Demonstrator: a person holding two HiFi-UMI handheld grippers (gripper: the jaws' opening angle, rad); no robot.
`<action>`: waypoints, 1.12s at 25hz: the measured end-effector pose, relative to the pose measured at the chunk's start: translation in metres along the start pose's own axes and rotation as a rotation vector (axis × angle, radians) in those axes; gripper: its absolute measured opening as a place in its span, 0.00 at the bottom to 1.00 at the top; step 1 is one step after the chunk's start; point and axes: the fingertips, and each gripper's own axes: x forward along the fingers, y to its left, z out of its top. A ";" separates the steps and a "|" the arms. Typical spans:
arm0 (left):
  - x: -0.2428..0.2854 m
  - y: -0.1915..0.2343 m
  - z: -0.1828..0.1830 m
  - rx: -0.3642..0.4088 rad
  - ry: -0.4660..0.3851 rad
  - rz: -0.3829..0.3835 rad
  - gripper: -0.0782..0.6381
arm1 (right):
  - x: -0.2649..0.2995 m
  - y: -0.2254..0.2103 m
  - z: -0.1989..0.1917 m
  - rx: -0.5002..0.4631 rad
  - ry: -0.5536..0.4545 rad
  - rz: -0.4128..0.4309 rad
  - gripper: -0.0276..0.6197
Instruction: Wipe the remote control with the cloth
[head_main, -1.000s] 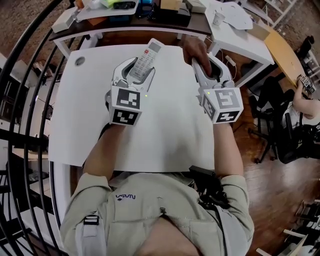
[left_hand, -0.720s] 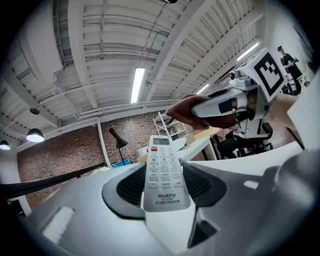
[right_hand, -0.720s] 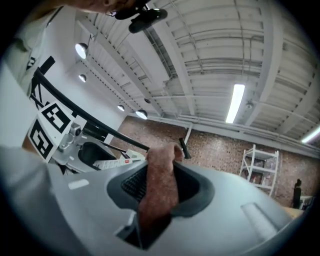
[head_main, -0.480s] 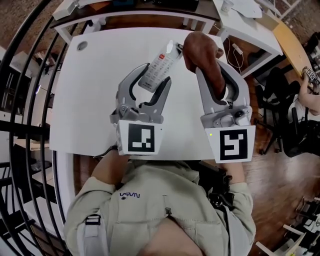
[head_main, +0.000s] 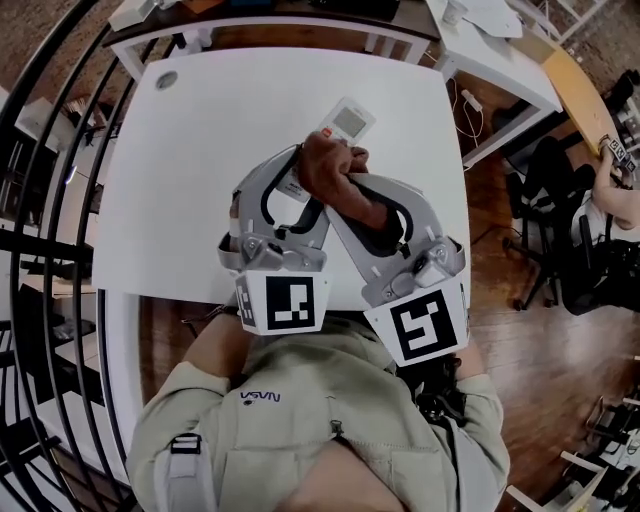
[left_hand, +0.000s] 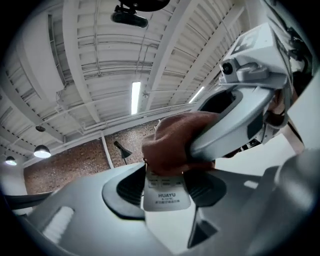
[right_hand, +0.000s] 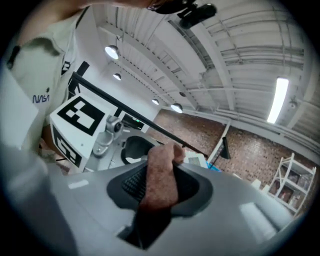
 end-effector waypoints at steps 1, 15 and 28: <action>-0.003 -0.005 -0.003 0.001 0.003 -0.003 0.45 | 0.000 0.011 0.002 -0.014 -0.003 0.038 0.21; -0.019 -0.024 0.008 0.128 -0.040 -0.001 0.45 | -0.022 -0.063 0.011 -0.128 0.001 -0.316 0.22; -0.018 -0.007 0.008 0.039 -0.054 -0.018 0.45 | -0.008 0.013 0.029 -0.079 -0.105 0.012 0.22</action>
